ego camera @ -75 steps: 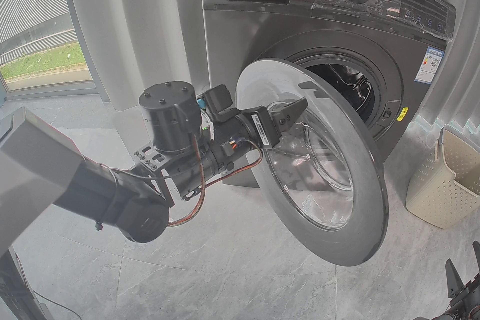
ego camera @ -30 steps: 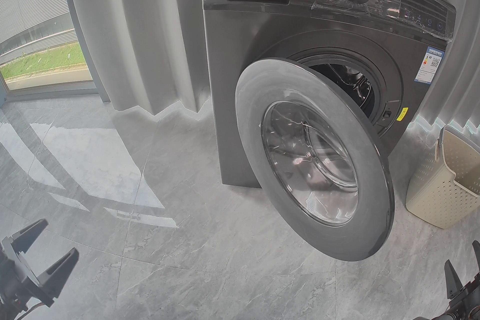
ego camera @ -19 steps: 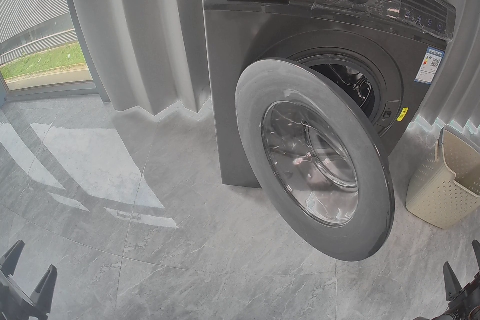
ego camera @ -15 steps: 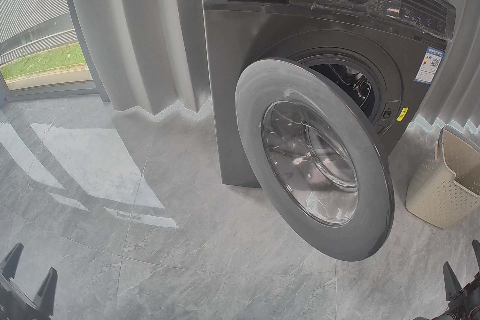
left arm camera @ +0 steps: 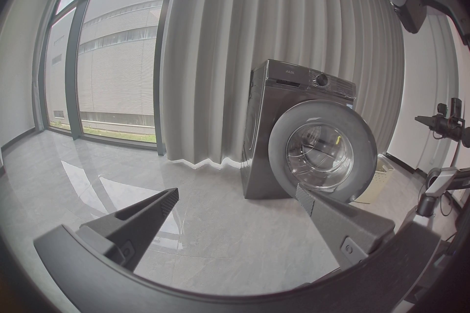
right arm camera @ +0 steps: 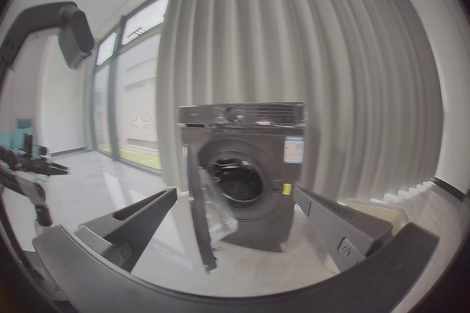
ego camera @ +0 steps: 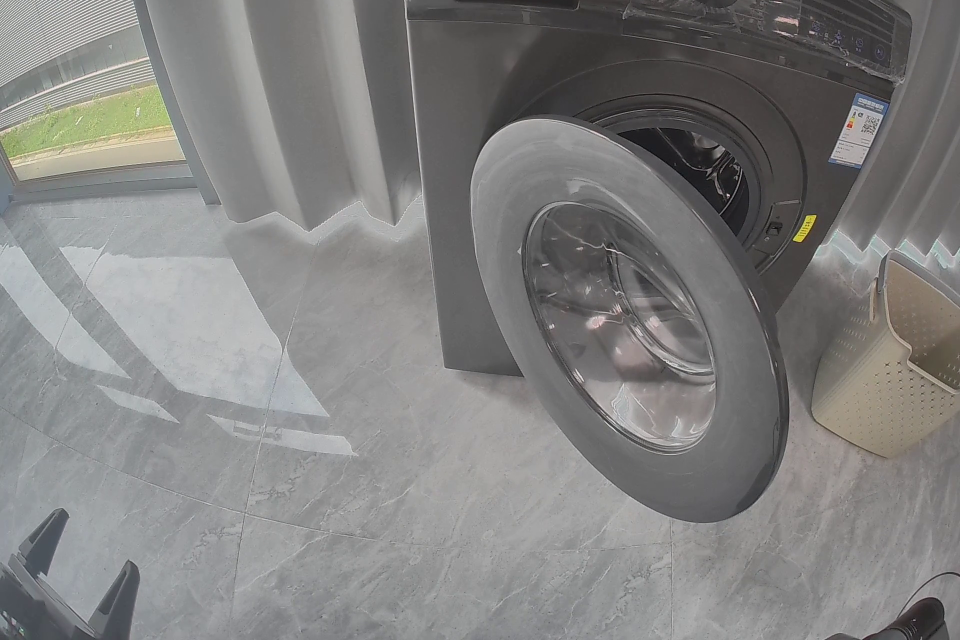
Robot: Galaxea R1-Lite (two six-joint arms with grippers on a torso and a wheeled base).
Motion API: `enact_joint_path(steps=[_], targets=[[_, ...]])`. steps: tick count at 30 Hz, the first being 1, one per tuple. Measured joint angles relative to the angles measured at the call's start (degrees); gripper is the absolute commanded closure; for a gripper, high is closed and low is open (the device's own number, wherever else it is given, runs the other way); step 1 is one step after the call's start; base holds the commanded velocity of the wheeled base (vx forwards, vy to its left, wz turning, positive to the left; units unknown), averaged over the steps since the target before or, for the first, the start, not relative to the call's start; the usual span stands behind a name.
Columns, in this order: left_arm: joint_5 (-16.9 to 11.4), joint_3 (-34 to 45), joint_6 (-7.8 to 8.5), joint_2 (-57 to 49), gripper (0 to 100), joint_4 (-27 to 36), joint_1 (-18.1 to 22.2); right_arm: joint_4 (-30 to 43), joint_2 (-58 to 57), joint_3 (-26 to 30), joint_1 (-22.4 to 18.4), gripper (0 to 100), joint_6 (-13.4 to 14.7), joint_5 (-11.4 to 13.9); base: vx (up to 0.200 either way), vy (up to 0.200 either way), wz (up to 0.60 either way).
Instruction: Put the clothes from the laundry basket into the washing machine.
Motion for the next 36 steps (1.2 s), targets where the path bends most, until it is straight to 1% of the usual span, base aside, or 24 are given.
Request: enact_joint_path(steps=[1,2,4,5,7,9,10,11,12,14,16,17,22,23,25,28,30,33,36], targets=[[-0.4,0.0,-0.44,0.0,0,0.1,0.0,0.3,1.3,-1.1,0.0,0,0.1,2.7,0.0,0.0,0.0],[-0.8,0.0,-0.96,0.0,0,0.2,0.0,0.5,3.1,-2.1,0.0,0,0.5,6.2,0.0,0.0,0.0],[-1.5,0.0,-1.96,-0.1,0,0.4,0.0,0.7,7.0,-3.1,0.1,0,1.3,12.2,0.0,0.0,0.0],[-1.8,0.0,-2.44,-0.1,0,0.4,0.0,0.6,9.7,-3.4,0.2,0,1.7,14.8,0.0,0.0,0.0],[-2.0,0.0,-3.12,-0.1,0,0.6,0.0,-0.3,14.0,-3.6,0.3,0,2.1,17.9,0.0,0.0,0.0],[-1.6,0.0,-3.72,-0.1,0,0.7,0.0,-2.1,19.4,-3.7,0.8,0,2.4,19.4,0.0,0.0,0.0],[-1.1,0.0,-3.85,-0.1,0,0.7,0.0,-3.1,21.7,-3.7,1.2,0,2.4,19.6,0.0,0.0,0.0],[0.4,0.0,-4.07,-0.1,0,0.8,0.0,-4.7,25.4,-3.7,1.9,0,2.5,19.4,0.0,0.0,0.0],[1.0,0.0,-4.13,-0.1,0,0.9,0.0,-5.6,27.0,-3.7,2.3,0,2.5,19.2,0.0,0.0,0.0],[2.8,0.0,-4.22,-0.1,0,1.0,0.0,-8.2,32.3,-3.8,4.2,0,2.6,17.9,0.0,0.0,0.0],[4.5,0.0,-4.07,-0.1,0,1.0,0.0,-10.7,37.8,-4.0,7.6,0,2.8,15.7,0.0,0.0,0.0],[5.4,0.0,-3.91,-0.1,0,1.1,0.0,-11.8,40.6,-4.2,9.9,0,3.0,14.3,0.0,0.0,0.0],[7.6,0.0,-2.99,-0.1,0,1.4,0.2,-16.2,50.8,-6.3,18.4,0,4.0,9.7,0.0,0.0,0.0],[7.7,0.0,-2.63,-0.1,0,1.5,0.2,-17.0,52.5,-6.8,19.5,0,4.2,9.3,0.0,0.0,0.0],[7.5,0.0,-1.4,0.0,0,1.8,0.2,-18.9,56.1,-7.9,21.5,0,4.6,8.0,0.0,0.0,0.0],[6.1,0.0,-0.11,0.0,0,2.6,0.3,-21.4,60.5,-9.0,23.1,0,4.9,5.2,0.0,0.0,0.0],[5.1,0.0,0.44,0.0,0,3.1,0.3,-24.4,63.0,-9.5,23.6,0,5.4,3.8,0.0,0.0,0.0],[4.3,0.0,1.01,0.0,0,3.6,0.3,-27.1,65.2,-9.7,23.6,0,6.1,2.7,0.0,0.0,0.0],[3.8,0.0,1.89,0.0,0,4.7,0.2,-28.2,66.7,-10.0,22.4,0,6.4,1.6,0.0,0.0,0.0]])
